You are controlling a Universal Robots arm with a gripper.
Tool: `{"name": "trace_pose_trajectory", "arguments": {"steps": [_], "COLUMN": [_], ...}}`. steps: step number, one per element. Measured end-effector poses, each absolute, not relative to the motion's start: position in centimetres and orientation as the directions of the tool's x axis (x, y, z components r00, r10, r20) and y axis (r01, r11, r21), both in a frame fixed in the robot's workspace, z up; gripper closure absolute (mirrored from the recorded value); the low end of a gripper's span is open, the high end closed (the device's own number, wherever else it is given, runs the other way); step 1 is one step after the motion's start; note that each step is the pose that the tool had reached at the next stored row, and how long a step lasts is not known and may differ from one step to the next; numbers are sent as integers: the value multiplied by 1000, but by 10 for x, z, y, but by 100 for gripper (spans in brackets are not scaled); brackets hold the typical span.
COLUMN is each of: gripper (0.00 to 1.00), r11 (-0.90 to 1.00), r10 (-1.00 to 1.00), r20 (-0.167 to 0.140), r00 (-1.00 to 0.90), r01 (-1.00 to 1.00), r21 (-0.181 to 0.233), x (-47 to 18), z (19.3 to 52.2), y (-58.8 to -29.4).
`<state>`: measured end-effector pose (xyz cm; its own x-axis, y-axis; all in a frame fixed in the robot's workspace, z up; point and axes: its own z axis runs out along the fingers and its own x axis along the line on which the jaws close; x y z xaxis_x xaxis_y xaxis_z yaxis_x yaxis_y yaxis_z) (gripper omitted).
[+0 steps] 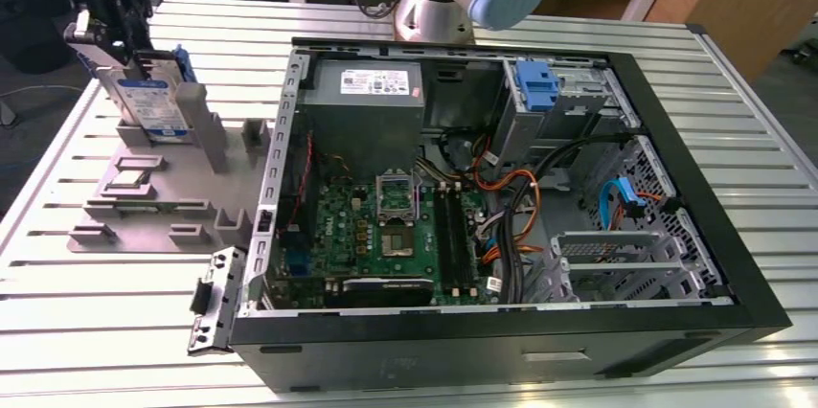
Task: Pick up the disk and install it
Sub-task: 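Pick up the disk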
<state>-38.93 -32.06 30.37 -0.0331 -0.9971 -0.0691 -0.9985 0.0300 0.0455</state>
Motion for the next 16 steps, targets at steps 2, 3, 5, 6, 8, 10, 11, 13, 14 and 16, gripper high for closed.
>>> {"name": "trace_pose_trajectory", "arguments": {"steps": [2,3,5,6,8,10,11,13,14,16], "gripper": [58,58,58,58,58,58,58,58,58,58], "r11": [30,30,30,30,30,30,30,30,30,30], "r10": [-997,-997,-997,-997,-997,-997,-997,-997,-997,-997], "r20": [-69,-69,-69,-69,-69,-69,-69,-69,-69,-69], "r00": [-33,-33,-33,-33,-33,-33,-33,-33,-33,-33], "r01": [-999,-999,-999,-999,-999,-998,-999,-999,-999,-999], "r21": [46,46,46,46,45,46,46,46,46,46], "x": [-389,-389,-389,-389,-389,-389,-389,-389,-389,-389], "z": [304,304,304,303,302,302,301,301,301,301], "y": [-321,-321,-321,-321,-321,-321,-321,-321,-321,-321]}}
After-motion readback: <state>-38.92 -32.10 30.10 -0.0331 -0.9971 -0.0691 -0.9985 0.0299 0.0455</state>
